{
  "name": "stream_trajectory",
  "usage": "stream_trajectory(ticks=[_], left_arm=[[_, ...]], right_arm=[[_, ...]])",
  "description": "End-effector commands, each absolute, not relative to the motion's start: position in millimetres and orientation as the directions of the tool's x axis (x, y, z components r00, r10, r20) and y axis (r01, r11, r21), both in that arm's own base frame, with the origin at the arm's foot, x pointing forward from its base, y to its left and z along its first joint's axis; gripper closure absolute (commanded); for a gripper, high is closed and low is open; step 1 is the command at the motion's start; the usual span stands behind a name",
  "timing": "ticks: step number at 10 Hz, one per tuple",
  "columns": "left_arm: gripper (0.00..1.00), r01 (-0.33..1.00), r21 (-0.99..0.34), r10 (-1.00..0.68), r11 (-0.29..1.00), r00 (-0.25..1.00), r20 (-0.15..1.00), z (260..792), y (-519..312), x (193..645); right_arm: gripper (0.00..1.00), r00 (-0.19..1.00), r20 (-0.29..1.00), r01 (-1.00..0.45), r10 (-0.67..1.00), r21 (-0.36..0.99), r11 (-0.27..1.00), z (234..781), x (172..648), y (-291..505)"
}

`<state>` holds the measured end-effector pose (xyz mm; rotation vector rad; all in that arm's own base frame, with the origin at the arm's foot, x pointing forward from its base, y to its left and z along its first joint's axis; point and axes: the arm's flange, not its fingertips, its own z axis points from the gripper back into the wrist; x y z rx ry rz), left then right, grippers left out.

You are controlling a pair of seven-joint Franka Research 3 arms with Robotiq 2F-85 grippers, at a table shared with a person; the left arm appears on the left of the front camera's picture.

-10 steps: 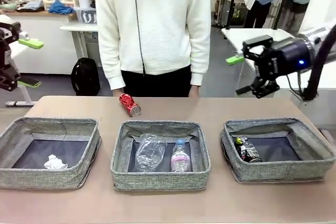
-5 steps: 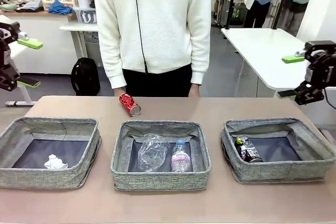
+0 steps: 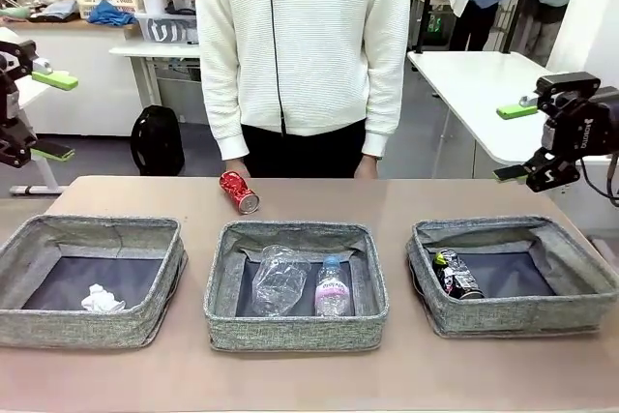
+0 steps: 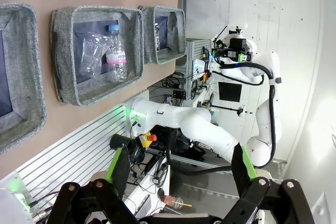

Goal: Sort the waste into the appropriate baskets.
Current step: Place the picked waste into the Fabric basket indicated by the person, then pick up the waste item pointed out by the person.

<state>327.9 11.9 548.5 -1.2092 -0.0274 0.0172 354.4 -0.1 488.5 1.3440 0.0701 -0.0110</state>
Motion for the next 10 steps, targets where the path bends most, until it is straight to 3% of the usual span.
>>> stream_trajectory(ticks=[1, 10], left_arm=[[0.00, 0.019, -0.933, 0.012, 0.360, 1.000, 0.025, 547.7, 13.9, 325.3], [0.00, 0.019, -0.933, 0.012, 0.360, 1.000, 0.025, 547.7, 13.9, 325.3]], right_arm=[[0.00, 0.998, -0.069, 0.066, 0.007, 0.972, 0.225, 493.2, 354.6, -1.1], [0.00, 0.998, -0.069, 0.066, 0.007, 0.972, 0.225, 493.2, 354.6, -1.1]])
